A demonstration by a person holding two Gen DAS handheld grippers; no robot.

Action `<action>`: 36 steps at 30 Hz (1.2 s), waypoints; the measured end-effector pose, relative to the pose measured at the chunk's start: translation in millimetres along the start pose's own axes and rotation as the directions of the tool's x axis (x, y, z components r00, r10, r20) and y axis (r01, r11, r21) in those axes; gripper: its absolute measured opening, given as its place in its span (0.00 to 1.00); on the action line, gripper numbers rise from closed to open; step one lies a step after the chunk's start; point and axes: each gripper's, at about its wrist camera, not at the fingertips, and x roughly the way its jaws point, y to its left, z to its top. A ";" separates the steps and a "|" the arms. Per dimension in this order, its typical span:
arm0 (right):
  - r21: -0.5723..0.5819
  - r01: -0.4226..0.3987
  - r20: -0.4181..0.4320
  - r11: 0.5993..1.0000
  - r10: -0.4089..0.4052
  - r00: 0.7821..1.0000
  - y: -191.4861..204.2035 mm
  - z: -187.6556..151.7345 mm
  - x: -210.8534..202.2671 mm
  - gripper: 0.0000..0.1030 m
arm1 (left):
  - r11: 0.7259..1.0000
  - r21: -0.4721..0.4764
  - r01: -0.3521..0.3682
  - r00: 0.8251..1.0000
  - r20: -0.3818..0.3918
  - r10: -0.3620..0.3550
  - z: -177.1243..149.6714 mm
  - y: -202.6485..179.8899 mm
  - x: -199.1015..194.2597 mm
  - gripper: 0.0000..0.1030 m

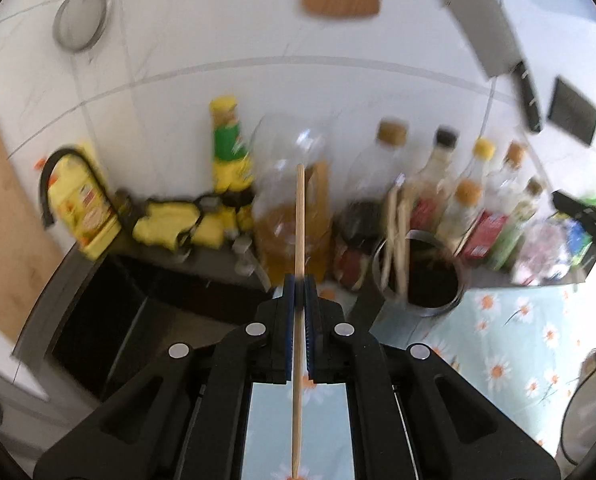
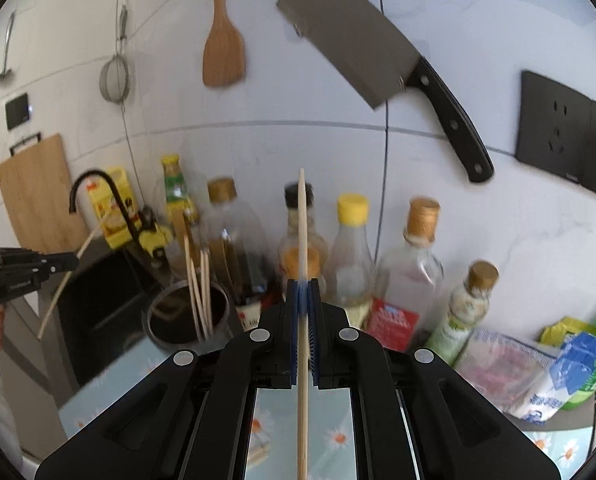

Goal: Organize utensils
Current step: 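Lift both held chopsticks and carry them above the black holder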

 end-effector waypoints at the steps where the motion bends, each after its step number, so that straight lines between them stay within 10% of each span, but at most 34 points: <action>1: 0.008 -0.015 0.016 1.000 0.015 1.000 1.9 3.7 1.2 0.04 | 1.000 0.004 0.015 1.000 0.022 -0.015 4.3 -1.1 -1.7 0.05; 13: 0.054 -0.207 0.186 0.977 0.193 0.963 27.7 15.6 31.3 0.05 | 0.965 0.056 0.256 0.924 0.278 -0.261 31.3 -8.5 -0.5 0.05; 24: 0.076 -0.345 0.337 0.935 0.302 0.892 38.8 17.1 65.1 0.05 | 0.853 0.062 0.518 0.771 0.397 -0.497 36.0 4.1 39.4 0.05; 36: 0.094 -0.375 0.359 0.922 0.320 0.877 49.1 -4.2 108.5 0.05 | 0.780 0.113 0.616 0.677 0.431 -0.597 27.0 -19.8 81.0 0.05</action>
